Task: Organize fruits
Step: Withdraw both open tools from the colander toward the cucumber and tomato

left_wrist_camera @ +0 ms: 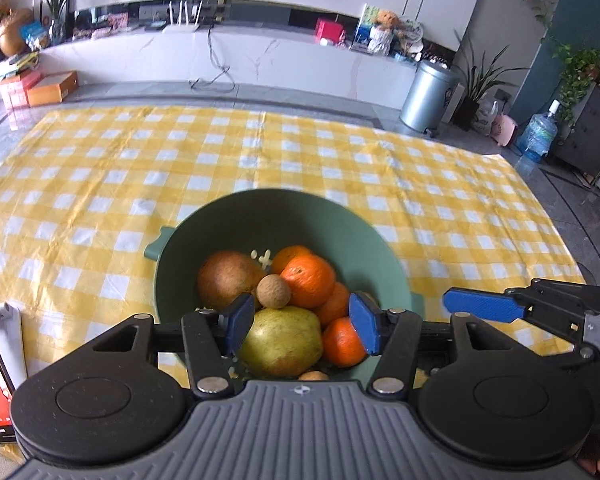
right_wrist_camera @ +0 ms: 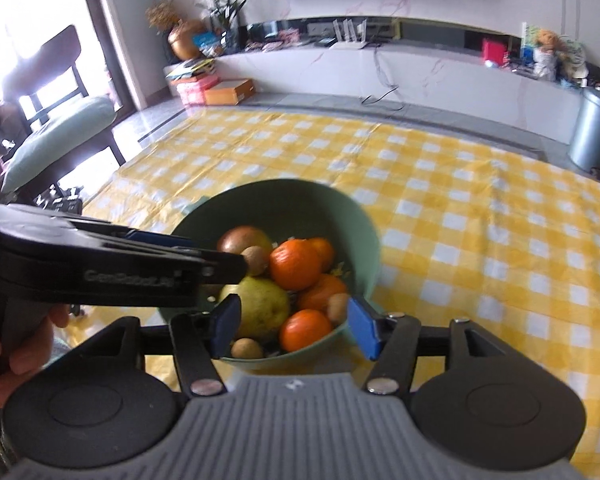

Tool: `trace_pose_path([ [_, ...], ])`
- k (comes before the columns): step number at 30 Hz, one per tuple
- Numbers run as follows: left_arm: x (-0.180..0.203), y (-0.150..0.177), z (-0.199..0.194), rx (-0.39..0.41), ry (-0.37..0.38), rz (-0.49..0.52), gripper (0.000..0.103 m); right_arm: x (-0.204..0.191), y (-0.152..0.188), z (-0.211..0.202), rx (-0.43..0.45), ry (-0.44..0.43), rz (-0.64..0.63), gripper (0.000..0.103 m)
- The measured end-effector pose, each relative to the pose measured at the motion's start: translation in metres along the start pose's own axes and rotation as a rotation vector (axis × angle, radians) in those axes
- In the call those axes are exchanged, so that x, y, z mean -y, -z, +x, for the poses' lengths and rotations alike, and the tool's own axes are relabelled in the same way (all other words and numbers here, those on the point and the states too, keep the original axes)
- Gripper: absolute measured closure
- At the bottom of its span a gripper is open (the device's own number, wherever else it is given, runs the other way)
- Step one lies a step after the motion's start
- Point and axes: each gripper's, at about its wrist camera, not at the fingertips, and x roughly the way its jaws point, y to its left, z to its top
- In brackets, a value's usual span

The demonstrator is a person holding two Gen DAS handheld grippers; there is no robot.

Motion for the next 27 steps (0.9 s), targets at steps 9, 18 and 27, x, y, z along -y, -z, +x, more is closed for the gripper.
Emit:
trace_pose_path([
  [9, 0.057, 0.010, -0.026, 0.102, 0.049, 0.141, 0.037, 0.054, 0.026, -0.051, 0.092, 0.132, 0.118, 0.034],
  [18, 0.119, 0.035, -0.022, 0.085, 0.135, 0.317, 0.043, 0.096, 0.069, -0.090, 0.110, 0.222, 0.229, 0.027],
  [27, 0.154, 0.067, 0.005, 0.036, 0.242, 0.451, 0.042, 0.126, 0.097, -0.100, 0.076, 0.312, 0.277, 0.027],
])
